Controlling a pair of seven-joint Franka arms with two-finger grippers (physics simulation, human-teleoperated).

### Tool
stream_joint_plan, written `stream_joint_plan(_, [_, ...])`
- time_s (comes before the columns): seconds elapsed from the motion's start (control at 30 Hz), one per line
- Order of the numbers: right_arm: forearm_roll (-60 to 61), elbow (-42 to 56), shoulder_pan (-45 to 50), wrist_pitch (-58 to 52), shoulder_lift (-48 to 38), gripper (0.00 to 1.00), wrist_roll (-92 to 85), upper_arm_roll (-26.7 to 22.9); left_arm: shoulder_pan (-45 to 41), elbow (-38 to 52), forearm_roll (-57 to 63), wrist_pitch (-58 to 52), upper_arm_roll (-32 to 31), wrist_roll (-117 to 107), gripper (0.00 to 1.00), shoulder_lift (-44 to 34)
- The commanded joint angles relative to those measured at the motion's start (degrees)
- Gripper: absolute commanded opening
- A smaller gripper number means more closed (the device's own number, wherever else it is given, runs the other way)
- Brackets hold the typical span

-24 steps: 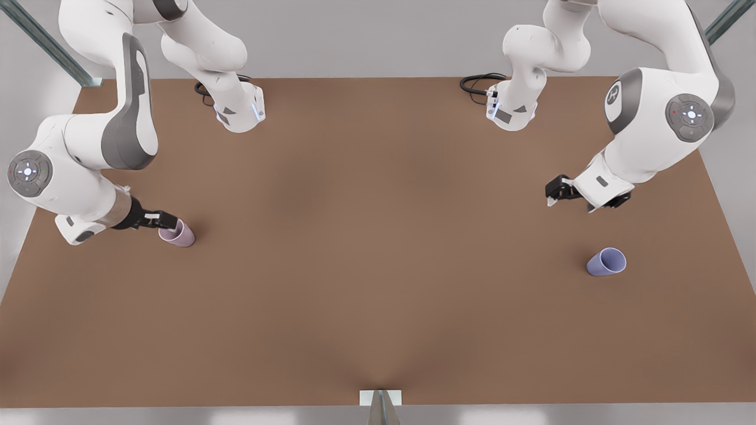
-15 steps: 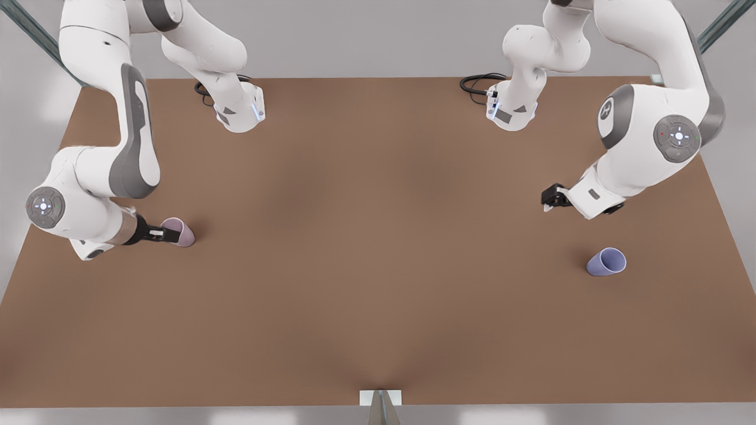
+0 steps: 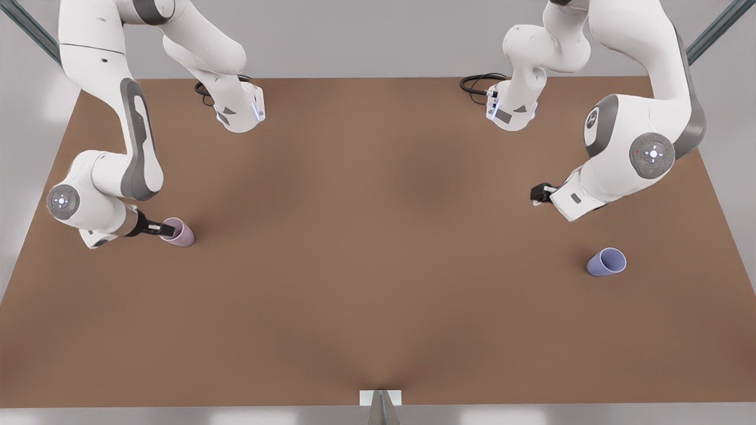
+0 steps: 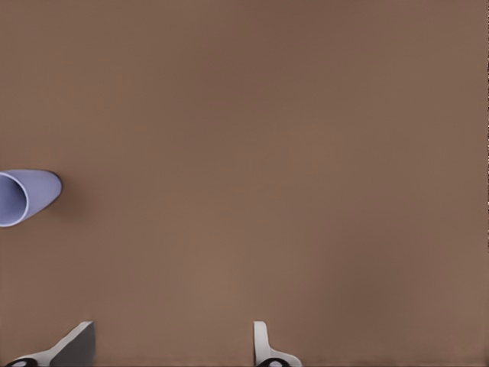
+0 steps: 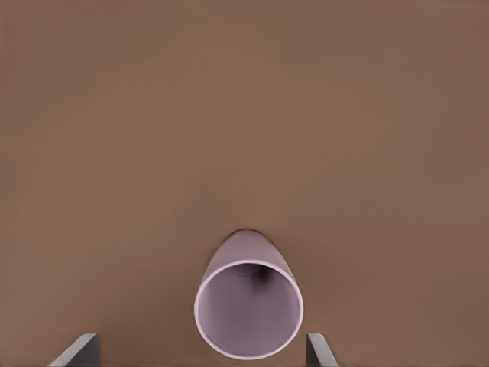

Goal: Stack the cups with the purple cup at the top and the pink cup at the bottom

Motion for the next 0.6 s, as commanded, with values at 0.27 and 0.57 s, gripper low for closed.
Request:
stream_joint_plan(0.27, [-0.15,-3.47,-3.28,5.13,0.64,1.00,-7.74,-0.07,0.67,0.25,0.40,-1.05,0.04,0.79,1.00,-0.29])
stream_joint_plan(0.57, [-0.15,-5.14,-6.27,10.40,6.00,0.96,-10.20,-0.07,0.94,1.92,0.49,-2.37,0.48,0.79,1.00,-0.64])
